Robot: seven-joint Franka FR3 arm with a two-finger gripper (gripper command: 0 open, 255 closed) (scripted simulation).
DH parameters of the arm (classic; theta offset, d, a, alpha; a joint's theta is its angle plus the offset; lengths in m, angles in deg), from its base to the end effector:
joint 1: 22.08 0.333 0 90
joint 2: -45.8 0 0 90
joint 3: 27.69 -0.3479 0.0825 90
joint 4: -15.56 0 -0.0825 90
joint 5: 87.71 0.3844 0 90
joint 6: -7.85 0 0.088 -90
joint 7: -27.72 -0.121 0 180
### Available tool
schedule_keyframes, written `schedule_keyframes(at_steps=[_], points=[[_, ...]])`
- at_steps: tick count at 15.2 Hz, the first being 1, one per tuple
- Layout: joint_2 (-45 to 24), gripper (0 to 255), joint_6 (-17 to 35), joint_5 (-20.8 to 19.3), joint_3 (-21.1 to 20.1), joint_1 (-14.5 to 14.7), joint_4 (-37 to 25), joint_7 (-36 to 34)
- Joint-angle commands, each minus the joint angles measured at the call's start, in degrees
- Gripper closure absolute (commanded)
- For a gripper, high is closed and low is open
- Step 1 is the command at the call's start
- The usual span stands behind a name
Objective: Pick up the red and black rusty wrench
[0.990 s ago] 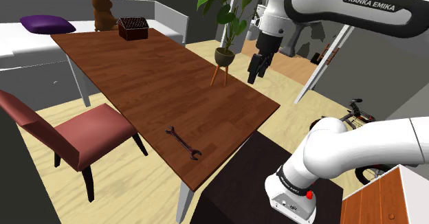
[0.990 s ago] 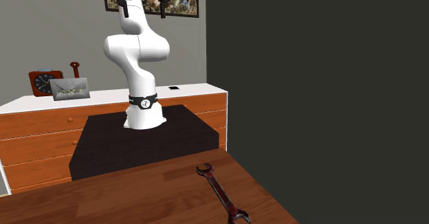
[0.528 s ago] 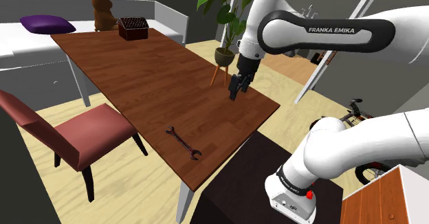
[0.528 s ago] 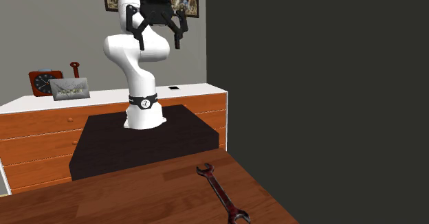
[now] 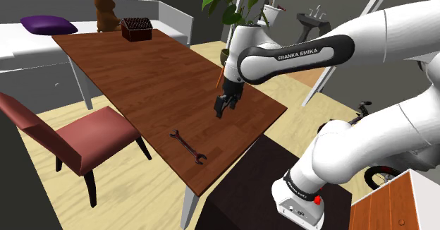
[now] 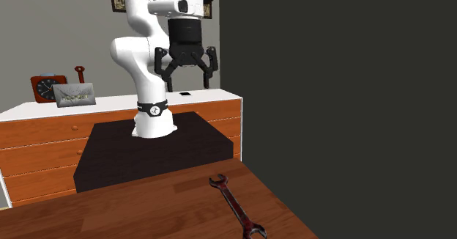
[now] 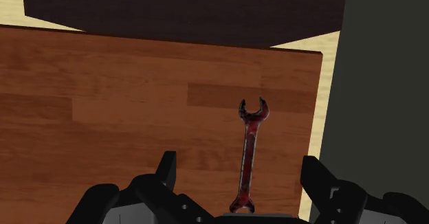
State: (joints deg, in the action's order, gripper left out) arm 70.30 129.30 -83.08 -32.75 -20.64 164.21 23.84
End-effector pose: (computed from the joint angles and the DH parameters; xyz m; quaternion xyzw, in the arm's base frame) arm 0.3748 0.0472 0.4106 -0.9996 0.0035 0.0251 0.0135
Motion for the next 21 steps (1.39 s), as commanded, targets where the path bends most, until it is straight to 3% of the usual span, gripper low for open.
schedule_keyframes(at_steps=[1,7,12,19,21], points=[[-4.26,0,4.98,0.13,-1.08,0.29,0.32,-1.36],[-17.71,0,17.64,-1.42,-3.53,0.49,-1.16,-5.69],[-29.96,0,26.49,-5.37,-4.34,0.96,-4.92,-10.82],[-46.97,0,35.08,-12.09,-1.72,4.47,-13.7,-18.51],[-48.57,0,36.35,-12.47,-1.26,4.84,-14.04,-18.8]])
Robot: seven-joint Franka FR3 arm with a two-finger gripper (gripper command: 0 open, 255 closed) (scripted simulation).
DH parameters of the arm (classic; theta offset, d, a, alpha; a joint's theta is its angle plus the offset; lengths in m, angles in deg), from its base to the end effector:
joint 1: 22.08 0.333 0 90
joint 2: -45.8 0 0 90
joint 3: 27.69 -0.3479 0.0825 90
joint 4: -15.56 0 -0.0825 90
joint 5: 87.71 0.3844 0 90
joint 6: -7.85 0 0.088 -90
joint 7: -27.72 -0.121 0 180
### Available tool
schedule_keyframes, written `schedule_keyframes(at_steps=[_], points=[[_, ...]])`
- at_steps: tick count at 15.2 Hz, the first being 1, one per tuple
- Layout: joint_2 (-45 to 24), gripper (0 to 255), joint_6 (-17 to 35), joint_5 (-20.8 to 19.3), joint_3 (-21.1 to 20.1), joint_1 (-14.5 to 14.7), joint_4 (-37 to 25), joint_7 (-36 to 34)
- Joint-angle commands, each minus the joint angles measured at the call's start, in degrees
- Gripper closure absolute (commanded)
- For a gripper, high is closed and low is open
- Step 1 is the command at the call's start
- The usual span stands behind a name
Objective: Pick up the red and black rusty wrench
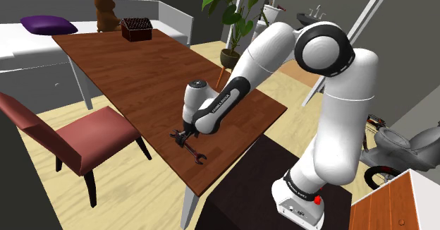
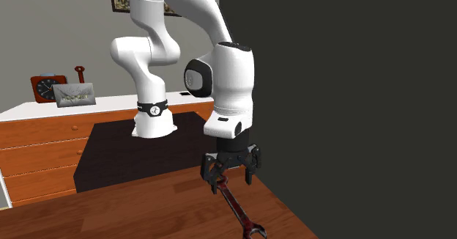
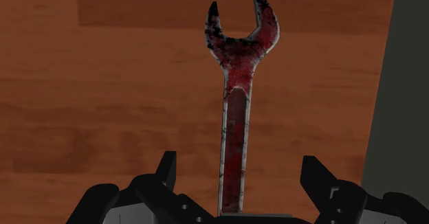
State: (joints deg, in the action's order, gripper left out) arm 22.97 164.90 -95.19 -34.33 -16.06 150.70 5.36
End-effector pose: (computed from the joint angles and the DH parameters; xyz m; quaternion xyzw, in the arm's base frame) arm 0.5038 0.1202 0.1753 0.9996 -0.0287 -0.0044 0.0041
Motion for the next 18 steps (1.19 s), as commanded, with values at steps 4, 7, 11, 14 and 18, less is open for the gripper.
schedule_keyframes(at_steps=[4,7,11,14,18], points=[[-4.52,0,3.19,-1.16,1.13,0.89,-1.38,-0.95],[-5.82,0,4.13,-1.44,1.45,1.15,-1.76,-1.18],[-5.83,255,4.15,-1.45,1.46,1.17,-1.74,-1.2],[-5.91,255,4.37,-1.48,1.5,1.05,-1.6,-1.08],[-5.82,255,4.12,-1.48,1.42,1.11,-1.76,-1.2]])
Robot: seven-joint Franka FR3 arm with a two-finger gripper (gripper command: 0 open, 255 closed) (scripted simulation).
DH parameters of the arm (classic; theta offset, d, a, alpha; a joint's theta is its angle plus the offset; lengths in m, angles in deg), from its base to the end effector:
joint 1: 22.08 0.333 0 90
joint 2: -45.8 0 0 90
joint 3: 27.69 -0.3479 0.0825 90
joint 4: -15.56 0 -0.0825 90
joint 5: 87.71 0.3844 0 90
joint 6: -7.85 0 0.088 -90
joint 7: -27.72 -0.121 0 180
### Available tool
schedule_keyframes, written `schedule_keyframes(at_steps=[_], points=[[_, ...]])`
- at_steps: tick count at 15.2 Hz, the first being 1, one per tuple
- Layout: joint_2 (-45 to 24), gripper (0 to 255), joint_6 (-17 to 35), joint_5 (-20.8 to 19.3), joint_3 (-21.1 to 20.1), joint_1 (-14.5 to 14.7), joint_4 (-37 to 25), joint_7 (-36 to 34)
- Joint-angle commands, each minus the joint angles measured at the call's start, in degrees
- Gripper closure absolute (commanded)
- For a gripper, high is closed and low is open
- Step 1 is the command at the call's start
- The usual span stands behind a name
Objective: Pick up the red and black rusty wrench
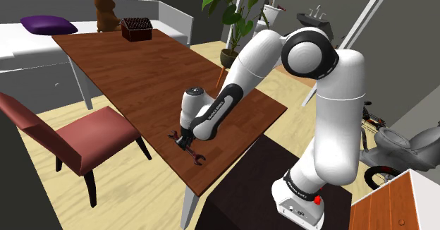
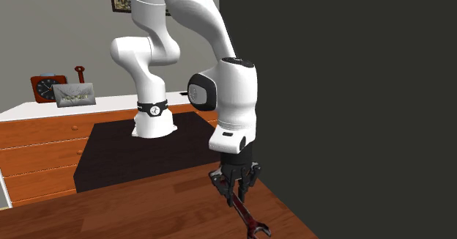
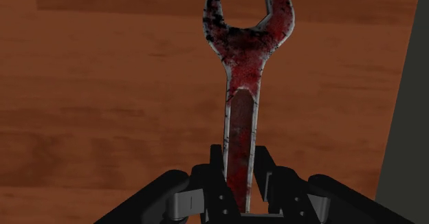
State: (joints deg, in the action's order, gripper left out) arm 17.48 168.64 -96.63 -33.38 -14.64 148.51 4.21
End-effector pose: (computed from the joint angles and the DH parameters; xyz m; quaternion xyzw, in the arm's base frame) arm 0.5104 0.1288 0.1423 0.9997 -0.0229 -0.0008 0.0022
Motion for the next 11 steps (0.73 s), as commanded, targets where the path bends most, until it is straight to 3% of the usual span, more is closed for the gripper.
schedule_keyframes(at_steps=[1,11], points=[[0.49,255,-0.2,0.13,0.26,-0.48,0.68,0.08],[8.55,255,-6.48,2.27,-1.73,-2.0,2.46,1.72]])
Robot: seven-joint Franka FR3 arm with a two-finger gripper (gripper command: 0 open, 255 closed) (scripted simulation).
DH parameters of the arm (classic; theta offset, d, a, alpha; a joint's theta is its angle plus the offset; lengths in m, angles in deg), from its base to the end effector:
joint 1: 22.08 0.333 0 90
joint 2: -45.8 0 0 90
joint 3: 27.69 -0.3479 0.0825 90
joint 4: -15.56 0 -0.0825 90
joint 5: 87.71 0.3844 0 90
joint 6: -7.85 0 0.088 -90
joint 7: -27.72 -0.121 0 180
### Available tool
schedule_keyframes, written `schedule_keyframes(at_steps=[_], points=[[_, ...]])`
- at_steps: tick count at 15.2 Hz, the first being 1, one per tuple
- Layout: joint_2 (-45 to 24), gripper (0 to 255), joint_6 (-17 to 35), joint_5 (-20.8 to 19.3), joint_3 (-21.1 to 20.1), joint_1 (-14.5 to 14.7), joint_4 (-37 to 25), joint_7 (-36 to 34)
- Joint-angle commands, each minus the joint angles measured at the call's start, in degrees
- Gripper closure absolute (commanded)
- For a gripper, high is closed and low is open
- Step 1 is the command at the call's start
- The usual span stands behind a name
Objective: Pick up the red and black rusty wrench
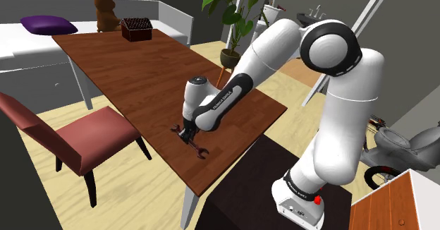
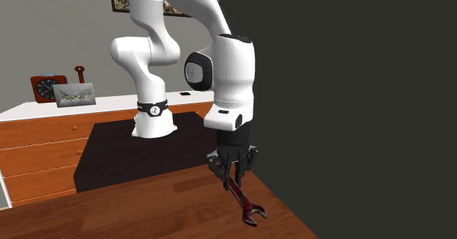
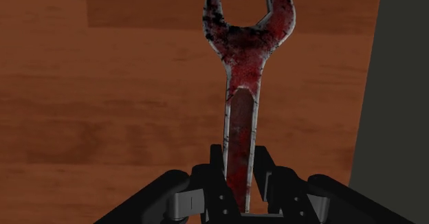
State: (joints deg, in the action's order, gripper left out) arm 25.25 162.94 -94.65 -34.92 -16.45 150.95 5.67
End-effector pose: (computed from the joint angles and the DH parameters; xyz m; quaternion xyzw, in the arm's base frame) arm 0.5036 0.1207 0.1917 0.9996 -0.0290 -0.0037 0.0044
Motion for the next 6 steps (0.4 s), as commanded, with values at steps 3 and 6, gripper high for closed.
schedule_keyframes(at_steps=[3,6], points=[[3.1,255,-2.79,1.03,-0.7,-0.55,0.3,0.82],[3.97,255,-3.58,1.32,-0.86,-0.66,0.37,1.04]])
